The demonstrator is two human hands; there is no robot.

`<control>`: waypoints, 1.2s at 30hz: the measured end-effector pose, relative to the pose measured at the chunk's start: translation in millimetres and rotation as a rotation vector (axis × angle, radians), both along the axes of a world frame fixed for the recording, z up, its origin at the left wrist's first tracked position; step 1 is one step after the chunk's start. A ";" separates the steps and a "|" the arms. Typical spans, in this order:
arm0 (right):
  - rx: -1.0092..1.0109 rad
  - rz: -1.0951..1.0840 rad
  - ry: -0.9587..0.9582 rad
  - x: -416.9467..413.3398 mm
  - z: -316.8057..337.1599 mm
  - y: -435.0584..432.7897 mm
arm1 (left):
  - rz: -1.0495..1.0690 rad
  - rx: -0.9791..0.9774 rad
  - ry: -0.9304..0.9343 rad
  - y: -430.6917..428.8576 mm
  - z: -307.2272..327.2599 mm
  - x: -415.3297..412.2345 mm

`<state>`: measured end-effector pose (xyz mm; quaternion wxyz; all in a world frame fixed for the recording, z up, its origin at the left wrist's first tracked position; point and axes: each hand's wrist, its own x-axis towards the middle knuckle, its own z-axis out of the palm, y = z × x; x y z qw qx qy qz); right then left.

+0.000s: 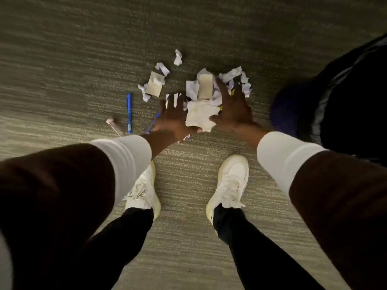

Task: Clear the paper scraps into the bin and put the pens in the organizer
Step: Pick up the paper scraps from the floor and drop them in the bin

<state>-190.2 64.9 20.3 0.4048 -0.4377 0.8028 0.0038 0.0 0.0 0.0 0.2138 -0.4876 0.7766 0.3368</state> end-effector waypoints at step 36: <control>-0.514 -0.811 0.085 -96.1 253.3 114.9 | 0.292 -0.075 0.530 79.4 263.9 -171.7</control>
